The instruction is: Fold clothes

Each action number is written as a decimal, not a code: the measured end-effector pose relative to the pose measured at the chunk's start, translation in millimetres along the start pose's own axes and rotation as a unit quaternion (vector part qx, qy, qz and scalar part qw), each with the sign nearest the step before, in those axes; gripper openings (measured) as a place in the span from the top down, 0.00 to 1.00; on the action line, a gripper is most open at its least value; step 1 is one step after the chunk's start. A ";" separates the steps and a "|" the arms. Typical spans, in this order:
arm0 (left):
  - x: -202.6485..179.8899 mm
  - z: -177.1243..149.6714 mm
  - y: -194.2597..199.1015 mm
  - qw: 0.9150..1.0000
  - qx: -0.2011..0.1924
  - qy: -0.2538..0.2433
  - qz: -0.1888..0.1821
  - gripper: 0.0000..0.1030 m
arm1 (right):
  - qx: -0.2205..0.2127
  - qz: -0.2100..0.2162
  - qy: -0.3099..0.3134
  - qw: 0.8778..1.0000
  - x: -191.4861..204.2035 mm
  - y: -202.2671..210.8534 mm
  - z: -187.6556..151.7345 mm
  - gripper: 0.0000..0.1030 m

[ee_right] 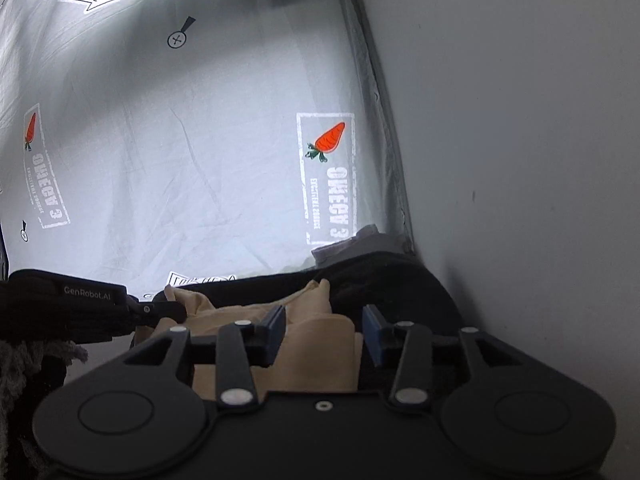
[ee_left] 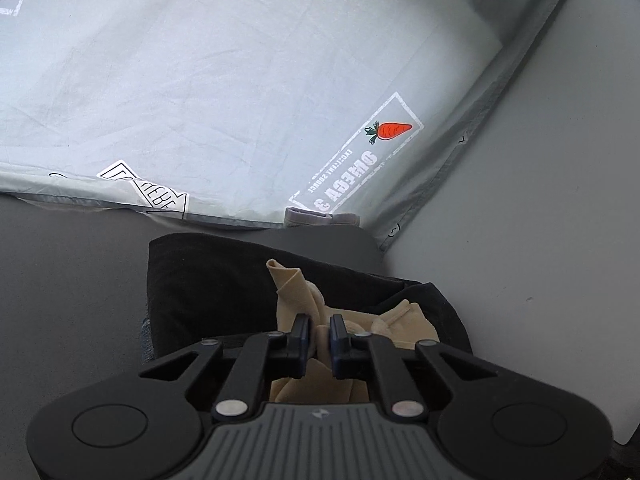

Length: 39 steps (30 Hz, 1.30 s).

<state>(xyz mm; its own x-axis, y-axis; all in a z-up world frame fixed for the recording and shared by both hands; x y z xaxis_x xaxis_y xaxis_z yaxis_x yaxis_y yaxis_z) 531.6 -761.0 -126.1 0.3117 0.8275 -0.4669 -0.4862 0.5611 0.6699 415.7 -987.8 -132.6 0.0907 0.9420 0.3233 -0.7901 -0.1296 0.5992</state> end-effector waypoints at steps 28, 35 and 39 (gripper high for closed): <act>39.2 17.3 80.6 0.995 -0.089 0.026 0.033 0.31 | -0.094 -0.080 0.100 0.987 64.2 53.6 39.6 0.29; 68.2 -64.0 237.5 0.978 -0.188 -0.029 0.087 0.12 | -0.116 -0.046 0.096 0.987 132.5 125.3 -1.8 0.05; 90.3 -123.1 322.9 0.959 -0.269 0.048 0.075 0.00 | -0.130 0.042 0.061 0.989 166.2 159.5 -24.9 0.00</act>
<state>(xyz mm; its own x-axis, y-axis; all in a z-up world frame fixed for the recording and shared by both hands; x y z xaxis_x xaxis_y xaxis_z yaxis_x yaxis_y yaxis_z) 302.3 -507.3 -23.0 0.1421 0.8781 -0.4569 -0.8786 0.3244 0.3503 289.7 -844.2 -1.5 -0.0425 0.9638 0.2633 -0.9220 -0.1394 0.3612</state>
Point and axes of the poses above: each gripper's, at about its wrist camera, not at the fingertips, and y roughly against the way its jaws point, x to its left, z to its top, the point moved 1 cm from there along -y, roughly the way its jaws point, and after that the axes turned 7 degrees about x, right-handed, at the moved point
